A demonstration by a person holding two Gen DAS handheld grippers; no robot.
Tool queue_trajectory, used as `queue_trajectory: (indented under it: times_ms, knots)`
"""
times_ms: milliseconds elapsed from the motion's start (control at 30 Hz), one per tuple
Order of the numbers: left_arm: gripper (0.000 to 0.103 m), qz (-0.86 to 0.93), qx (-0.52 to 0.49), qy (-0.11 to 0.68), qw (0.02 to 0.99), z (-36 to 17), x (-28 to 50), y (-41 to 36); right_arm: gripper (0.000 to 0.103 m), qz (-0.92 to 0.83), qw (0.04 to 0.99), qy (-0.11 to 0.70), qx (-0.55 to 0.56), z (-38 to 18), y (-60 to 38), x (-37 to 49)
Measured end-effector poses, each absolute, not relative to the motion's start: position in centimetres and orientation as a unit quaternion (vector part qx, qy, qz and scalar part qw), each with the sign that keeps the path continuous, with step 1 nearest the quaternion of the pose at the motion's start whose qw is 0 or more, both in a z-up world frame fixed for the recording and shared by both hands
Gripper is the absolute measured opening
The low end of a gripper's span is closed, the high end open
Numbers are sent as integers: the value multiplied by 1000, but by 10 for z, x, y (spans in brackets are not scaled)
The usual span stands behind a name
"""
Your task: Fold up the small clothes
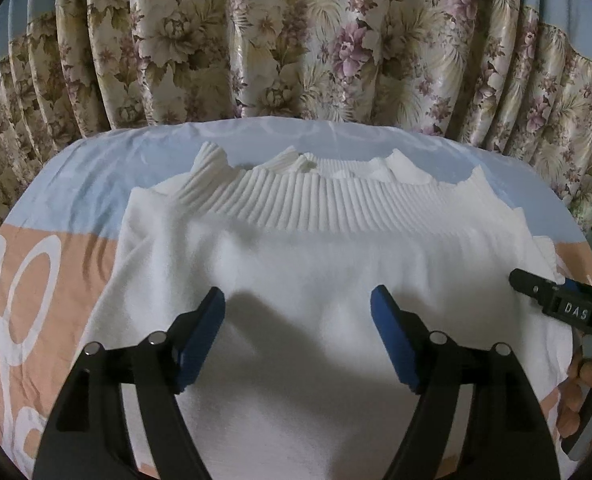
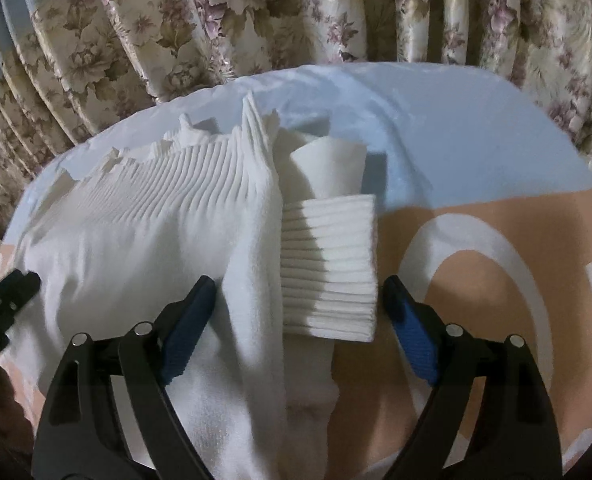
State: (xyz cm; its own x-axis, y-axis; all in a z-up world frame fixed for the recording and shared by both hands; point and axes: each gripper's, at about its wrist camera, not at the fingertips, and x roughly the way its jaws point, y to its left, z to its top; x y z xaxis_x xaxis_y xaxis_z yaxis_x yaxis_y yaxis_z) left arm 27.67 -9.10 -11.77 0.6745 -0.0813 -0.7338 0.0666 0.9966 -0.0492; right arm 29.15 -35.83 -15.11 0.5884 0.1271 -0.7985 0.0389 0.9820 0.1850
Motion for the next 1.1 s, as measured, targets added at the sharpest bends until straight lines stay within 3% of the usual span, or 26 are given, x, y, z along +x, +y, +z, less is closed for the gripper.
queue_trajectory:
  times_ms: [100, 233, 400, 667, 867, 1100]
  knots:
    - [76, -44, -7, 403, 914, -120, 276, -95, 55, 48, 885, 454, 90, -148, -351, 292]
    - [76, -50, -5, 405, 913, -121, 273, -100, 48, 53, 885, 453, 98, -147, -350, 291]
    - [76, -57, 1, 406, 912, -122, 270, -107, 27, 53, 889, 446, 95, -143, -342, 289]
    - [76, -56, 4, 413, 909, -130, 269, -110, 26, 51, 891, 442, 95, -142, -342, 289]
    - [76, -54, 5, 413, 909, -131, 267, -110, 34, 50, 894, 437, 89, -143, -345, 287]
    - [76, -51, 1, 413, 910, -131, 267, -106, 22, 62, 894, 431, 111, -141, -349, 285]
